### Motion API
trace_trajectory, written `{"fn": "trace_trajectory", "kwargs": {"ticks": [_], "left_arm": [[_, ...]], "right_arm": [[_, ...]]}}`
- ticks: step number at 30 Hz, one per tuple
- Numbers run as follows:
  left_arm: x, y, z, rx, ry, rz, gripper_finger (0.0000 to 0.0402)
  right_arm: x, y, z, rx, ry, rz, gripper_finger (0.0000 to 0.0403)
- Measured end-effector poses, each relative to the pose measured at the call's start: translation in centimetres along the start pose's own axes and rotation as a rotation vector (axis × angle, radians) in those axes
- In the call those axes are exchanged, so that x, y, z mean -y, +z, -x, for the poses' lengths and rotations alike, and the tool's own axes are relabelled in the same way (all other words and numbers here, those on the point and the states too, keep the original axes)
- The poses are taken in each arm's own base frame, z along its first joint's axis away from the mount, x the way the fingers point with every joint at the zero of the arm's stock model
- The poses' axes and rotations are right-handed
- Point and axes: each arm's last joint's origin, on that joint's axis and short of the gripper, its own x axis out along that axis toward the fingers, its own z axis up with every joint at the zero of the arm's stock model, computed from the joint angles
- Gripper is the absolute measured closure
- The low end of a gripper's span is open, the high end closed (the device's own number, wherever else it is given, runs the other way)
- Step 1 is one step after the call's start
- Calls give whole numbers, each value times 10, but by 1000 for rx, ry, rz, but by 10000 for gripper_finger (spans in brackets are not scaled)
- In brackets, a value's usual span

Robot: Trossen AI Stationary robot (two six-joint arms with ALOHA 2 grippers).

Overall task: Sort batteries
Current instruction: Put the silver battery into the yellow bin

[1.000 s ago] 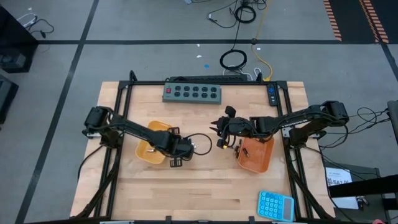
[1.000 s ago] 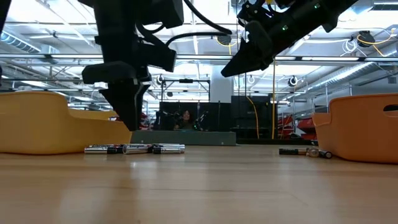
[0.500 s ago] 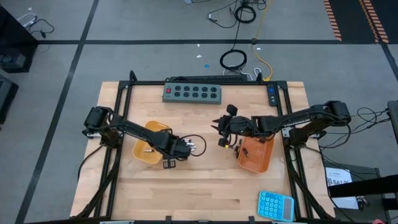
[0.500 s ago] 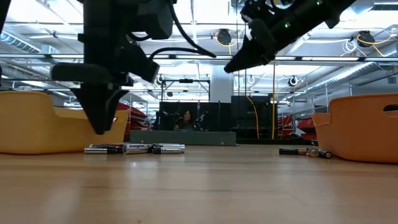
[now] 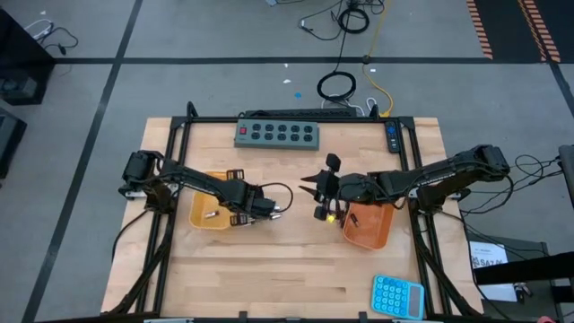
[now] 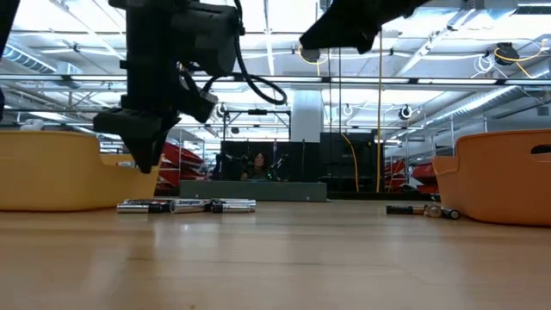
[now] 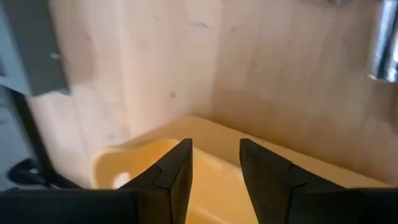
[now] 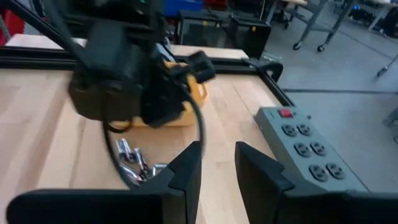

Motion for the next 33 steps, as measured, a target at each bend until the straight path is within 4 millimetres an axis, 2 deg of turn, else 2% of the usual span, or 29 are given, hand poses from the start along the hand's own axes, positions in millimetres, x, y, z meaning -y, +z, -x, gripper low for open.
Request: {"fn": "trace_trajectory", "kwargs": {"ticks": [9,14,19,23,33], "left_arm": [[12,-6,34,246,17,32,259],[31,-13,44,301,-2,24,259],[48,-21,49,292,-75,-6,259],[56,-25,52,280,-126,47,259],[59,-23,54,301,-184,108,259]], "right_arm": [[-9,7,6,35,-73,-32,323],[-11,5,3,34,-75,-48,315],[-12,7,4,54,-66,-130,313],[-19,10,8,91,-64,-145,313],[-21,13,10,116,-103,-81,313]]}}
